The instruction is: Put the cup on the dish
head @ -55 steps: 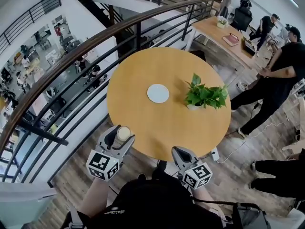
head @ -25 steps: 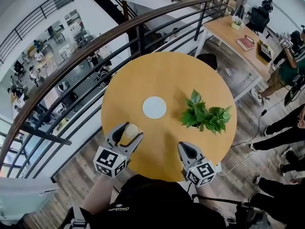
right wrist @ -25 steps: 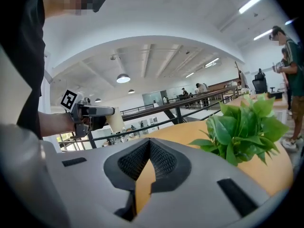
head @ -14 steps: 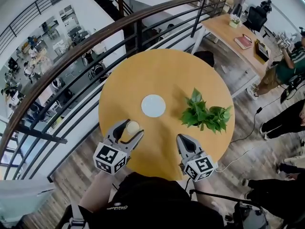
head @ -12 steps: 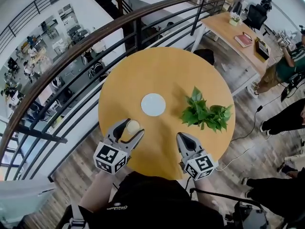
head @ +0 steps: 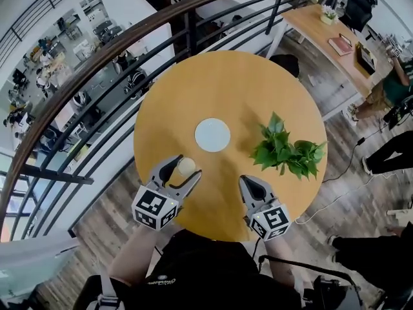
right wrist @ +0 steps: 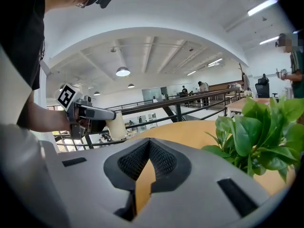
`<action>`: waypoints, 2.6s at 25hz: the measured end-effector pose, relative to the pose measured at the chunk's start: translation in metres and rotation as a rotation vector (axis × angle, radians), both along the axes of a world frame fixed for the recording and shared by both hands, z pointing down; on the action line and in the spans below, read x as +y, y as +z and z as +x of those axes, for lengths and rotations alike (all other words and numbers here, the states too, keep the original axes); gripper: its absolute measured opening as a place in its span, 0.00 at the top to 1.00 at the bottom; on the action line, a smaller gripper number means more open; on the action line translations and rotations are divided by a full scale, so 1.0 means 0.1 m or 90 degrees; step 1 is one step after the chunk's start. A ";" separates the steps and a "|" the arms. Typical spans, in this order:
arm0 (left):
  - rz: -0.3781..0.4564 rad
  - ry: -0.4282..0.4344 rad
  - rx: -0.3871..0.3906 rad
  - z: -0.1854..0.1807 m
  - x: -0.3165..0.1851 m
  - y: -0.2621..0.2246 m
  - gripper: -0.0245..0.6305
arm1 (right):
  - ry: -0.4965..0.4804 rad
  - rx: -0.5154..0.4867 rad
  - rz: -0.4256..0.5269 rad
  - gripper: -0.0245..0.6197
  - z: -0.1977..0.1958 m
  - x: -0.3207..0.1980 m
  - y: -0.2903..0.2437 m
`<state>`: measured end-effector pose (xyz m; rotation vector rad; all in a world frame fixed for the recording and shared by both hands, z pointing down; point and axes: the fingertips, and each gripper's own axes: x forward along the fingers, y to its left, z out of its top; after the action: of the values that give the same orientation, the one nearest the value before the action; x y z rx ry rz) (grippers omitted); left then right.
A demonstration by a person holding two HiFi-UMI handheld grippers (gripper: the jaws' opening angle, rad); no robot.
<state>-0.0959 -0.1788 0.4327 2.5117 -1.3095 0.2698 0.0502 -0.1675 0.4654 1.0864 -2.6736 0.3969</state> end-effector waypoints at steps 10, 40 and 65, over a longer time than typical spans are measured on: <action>-0.042 0.021 -0.006 0.12 -0.18 0.46 0.55 | -0.015 0.020 -0.041 0.97 -0.11 -0.15 0.46; -0.078 0.023 -0.062 0.42 -1.87 1.53 0.55 | 0.018 0.020 -0.104 0.97 -0.06 -0.54 1.02; -0.102 0.049 -0.146 0.47 -1.93 1.93 0.55 | 0.033 0.010 -0.134 0.97 -0.01 -0.61 1.17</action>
<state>-0.0493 -0.3722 0.6260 2.4533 -1.2183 0.6695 0.0488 -0.2285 0.5825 1.0911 -2.5246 0.6601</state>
